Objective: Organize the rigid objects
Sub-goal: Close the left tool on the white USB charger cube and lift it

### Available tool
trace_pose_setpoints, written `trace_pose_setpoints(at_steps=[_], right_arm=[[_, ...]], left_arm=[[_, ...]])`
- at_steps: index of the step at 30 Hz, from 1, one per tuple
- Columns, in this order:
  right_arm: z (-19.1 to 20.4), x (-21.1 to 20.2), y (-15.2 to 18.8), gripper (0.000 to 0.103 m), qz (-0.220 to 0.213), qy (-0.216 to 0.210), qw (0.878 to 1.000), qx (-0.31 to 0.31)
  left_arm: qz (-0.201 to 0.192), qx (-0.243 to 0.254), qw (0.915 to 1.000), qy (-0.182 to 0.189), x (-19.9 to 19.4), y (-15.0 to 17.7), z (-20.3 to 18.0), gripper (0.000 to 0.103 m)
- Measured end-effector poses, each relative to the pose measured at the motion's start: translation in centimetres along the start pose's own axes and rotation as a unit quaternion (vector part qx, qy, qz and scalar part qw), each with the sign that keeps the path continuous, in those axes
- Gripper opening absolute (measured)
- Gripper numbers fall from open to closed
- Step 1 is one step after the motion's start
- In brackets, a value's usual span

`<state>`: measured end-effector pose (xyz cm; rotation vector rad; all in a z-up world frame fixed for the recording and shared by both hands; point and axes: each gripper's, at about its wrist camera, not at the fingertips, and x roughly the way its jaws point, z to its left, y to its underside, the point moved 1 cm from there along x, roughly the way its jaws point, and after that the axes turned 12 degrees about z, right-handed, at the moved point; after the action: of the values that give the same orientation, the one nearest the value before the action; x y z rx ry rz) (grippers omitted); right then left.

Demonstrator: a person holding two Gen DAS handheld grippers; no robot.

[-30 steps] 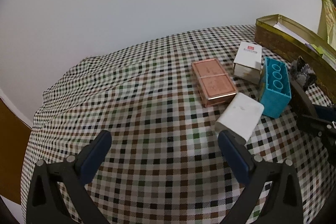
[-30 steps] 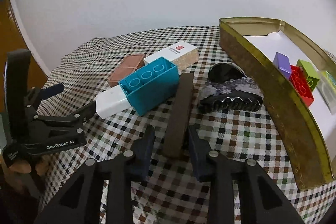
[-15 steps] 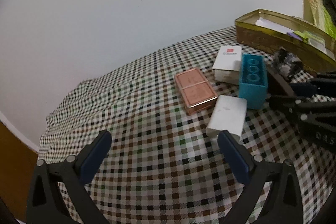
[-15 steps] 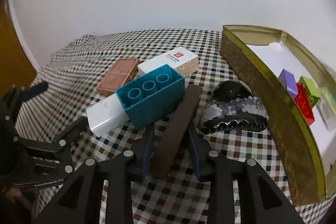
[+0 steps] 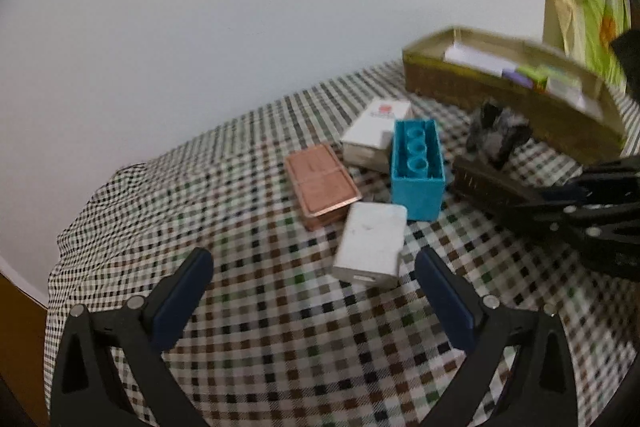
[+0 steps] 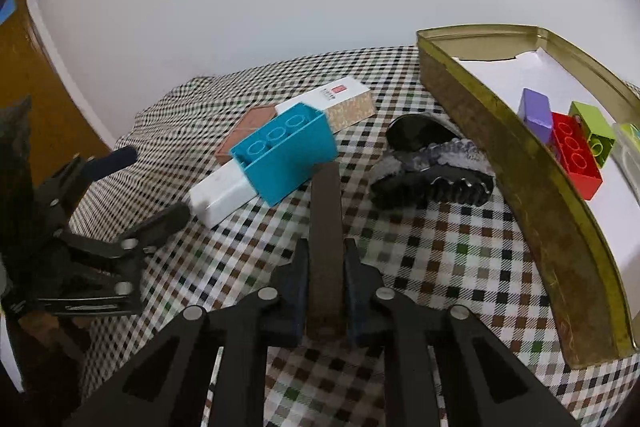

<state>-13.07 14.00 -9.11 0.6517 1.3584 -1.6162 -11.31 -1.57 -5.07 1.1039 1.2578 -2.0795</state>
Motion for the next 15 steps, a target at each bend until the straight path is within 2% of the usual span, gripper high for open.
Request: trace_pose_setpoints(at_steps=[3, 4, 6, 8, 9, 15], right_arm=[[0.1, -0.2, 0.0, 0.017, 0.000, 0.000, 1.000, 0.000], [0.1, -0.2, 0.1, 0.017, 0.001, 0.002, 1.000, 0.000], [-0.4, -0.2, 0.2, 0.017, 0.007, 0.009, 1.000, -0.003], [-0.1, -0.1, 0.1, 0.018, 0.008, 0.018, 1.000, -0.008], [0.1, 0.0, 0.0, 0.018, 0.008, 0.026, 1.000, -0.013], [0.9, 0.6, -1.1, 0.018, 0.011, 0.058, 0.998, -0.028]], left_arm=[[0.030, 0.002, 0.9995, 0.001, 1.8, -0.7, -1.1, 0.089], [0.026, -0.004, 0.9996, 0.005, 1.7, -0.8, -1.1, 0.085], [0.035, -0.012, 0.9990, 0.025, 1.7, -1.1, -0.9, 0.065], [0.039, -0.029, 0.9972, 0.056, 1.7, -1.3, -0.7, 0.050], [0.039, -0.033, 0.9964, 0.067, 1.7, -1.3, -0.7, 0.045], [0.034, -0.042, 0.9966, 0.062, 1.3, -1.1, -1.1, 0.039]])
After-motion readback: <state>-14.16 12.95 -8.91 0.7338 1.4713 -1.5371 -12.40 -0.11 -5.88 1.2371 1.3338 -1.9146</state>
